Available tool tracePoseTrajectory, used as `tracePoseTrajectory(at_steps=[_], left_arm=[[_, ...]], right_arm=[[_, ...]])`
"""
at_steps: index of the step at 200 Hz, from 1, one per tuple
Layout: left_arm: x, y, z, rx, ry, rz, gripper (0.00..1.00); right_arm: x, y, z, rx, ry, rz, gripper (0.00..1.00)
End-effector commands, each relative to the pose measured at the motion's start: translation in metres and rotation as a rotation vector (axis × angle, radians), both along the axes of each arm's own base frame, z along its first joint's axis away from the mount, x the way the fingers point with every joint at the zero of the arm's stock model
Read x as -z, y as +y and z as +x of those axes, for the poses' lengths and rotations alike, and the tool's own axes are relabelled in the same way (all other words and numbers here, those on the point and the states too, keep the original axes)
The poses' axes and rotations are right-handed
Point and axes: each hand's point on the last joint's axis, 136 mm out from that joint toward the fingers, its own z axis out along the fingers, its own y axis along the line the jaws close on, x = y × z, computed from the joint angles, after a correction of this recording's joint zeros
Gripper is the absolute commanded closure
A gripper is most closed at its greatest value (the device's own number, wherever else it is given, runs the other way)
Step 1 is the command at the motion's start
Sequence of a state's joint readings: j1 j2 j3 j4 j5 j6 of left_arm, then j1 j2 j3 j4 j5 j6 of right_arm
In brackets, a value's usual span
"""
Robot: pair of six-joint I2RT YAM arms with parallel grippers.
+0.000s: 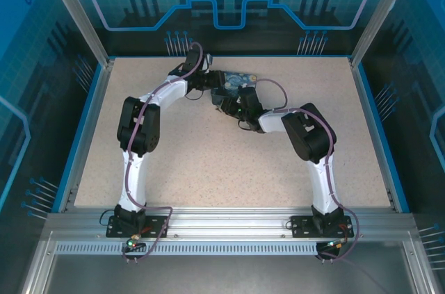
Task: Unlock a padlock with a key
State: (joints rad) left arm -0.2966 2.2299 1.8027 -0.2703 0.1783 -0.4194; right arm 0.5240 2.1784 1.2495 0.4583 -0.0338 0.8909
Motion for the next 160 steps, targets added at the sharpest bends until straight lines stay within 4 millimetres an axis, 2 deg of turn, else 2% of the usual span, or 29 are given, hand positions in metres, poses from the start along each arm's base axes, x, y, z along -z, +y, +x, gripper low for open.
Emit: tracePoseTrajectory(at_steps=[1,13,54,71,122,140,160], left_arm=[[0.047,-0.013,-0.041,0.04,0.197,0.007,0.46],[0.046,-0.015,-0.042,0.044,0.198,0.005,0.46],[0.047,-0.016,-0.043,0.04,0.201,-0.006,0.47],[0.047,-0.017,-0.045,0.036,0.207,-0.011,0.47],[0.046,-0.015,-0.049,0.023,0.208,-0.02,0.48],[0.047,-0.016,-0.051,0.026,0.212,-0.024,0.48],[0.048,-0.017,-0.055,0.026,0.216,-0.024,0.48]], right_arm=[[0.036,0.019,-0.021,-0.039,0.098,0.004,0.66],[0.037,0.021,-0.021,-0.037,0.103,-0.006,0.7],[0.036,0.017,-0.023,-0.002,0.112,-0.005,1.0],[0.033,0.01,-0.024,0.025,0.107,-0.01,1.0],[0.007,-0.02,-0.03,0.086,0.068,0.023,1.0],[-0.004,-0.027,-0.03,0.103,0.055,0.094,1.0],[-0.005,-0.037,-0.027,0.113,0.085,0.206,1.0]])
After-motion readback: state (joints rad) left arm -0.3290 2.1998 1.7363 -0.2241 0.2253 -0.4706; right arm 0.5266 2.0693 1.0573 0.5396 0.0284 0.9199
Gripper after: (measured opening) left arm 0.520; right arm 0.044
